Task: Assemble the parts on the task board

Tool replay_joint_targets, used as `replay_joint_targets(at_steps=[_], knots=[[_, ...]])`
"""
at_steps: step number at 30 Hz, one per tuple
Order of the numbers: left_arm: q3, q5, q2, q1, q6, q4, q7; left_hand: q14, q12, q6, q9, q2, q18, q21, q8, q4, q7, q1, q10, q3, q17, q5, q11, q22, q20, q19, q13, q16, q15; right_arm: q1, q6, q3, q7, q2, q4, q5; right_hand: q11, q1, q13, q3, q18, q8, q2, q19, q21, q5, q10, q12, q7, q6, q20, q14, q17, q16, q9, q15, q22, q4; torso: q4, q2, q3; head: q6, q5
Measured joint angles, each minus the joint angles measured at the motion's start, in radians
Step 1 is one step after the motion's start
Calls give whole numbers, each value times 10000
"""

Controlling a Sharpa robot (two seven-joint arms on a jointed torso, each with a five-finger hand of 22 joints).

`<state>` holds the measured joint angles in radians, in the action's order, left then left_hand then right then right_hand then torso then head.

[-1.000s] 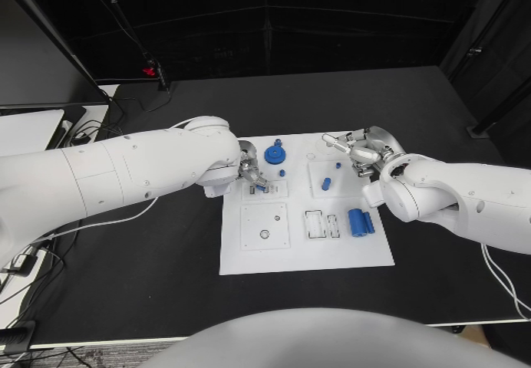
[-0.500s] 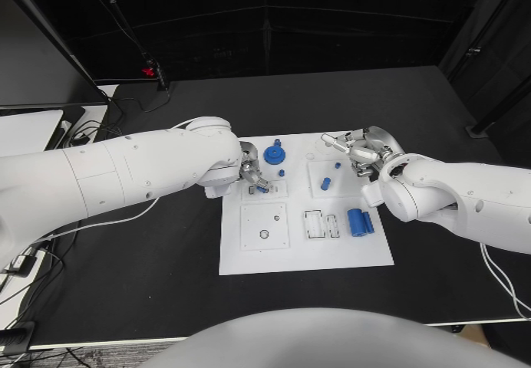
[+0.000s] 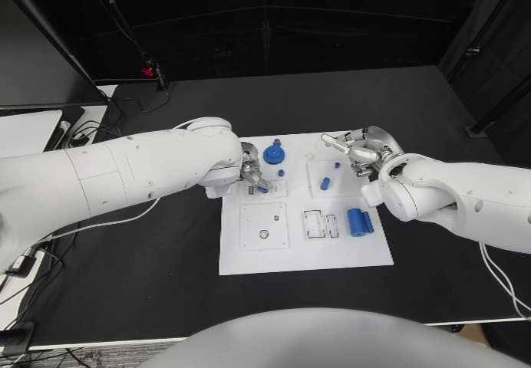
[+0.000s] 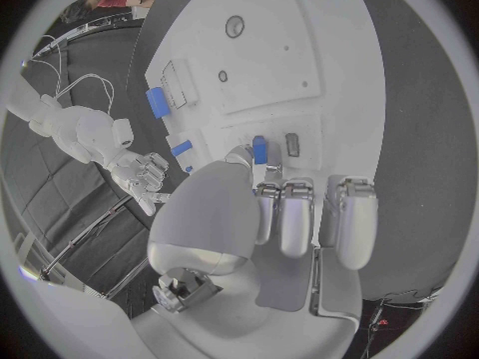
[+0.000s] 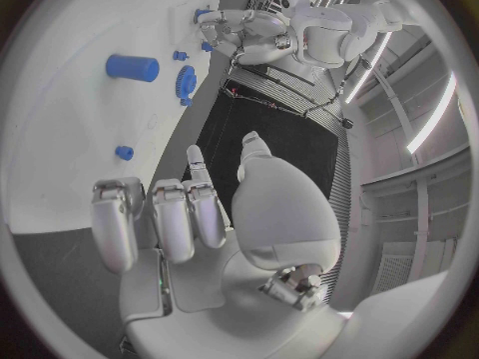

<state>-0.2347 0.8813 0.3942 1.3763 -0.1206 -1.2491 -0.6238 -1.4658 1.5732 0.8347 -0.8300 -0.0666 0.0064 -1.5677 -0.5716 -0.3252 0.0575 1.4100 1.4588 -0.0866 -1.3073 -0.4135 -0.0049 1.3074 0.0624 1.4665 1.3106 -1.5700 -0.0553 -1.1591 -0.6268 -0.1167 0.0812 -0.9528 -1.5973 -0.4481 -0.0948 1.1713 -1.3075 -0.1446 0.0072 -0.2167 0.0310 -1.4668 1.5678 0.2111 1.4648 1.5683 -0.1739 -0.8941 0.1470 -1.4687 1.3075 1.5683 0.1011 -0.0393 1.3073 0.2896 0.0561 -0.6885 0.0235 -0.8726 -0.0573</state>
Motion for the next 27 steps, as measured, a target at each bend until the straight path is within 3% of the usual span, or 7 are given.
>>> replay_joint_targets(at_steps=[20,27], knots=[[13,-25,-38,-3,-79,73,19,0,2,-25,0,-41,0,0,-1,-27,21,-41,22,-27,-7,-26,-22,0,0,0,-6,0,0,0,0,0,0,9,0,0,0,0,0,0,0,0,0,0,0,0,0,0,0,0,0,0,-1,0,-1,0,0,0,3,0,1,0,2],[22,40,-28,3,-160,39,8,0,30,-75,47,-181,0,0,70,-27,38,-185,22,-27,-7,-26,-21,0,0,0,-5,0,0,0,0,0,3,9,3,0,0,0,0,0,1,0,0,0,0,0,0,0,0,0,0,0,-1,0,-2,0,0,0,5,0,3,0,-12]])
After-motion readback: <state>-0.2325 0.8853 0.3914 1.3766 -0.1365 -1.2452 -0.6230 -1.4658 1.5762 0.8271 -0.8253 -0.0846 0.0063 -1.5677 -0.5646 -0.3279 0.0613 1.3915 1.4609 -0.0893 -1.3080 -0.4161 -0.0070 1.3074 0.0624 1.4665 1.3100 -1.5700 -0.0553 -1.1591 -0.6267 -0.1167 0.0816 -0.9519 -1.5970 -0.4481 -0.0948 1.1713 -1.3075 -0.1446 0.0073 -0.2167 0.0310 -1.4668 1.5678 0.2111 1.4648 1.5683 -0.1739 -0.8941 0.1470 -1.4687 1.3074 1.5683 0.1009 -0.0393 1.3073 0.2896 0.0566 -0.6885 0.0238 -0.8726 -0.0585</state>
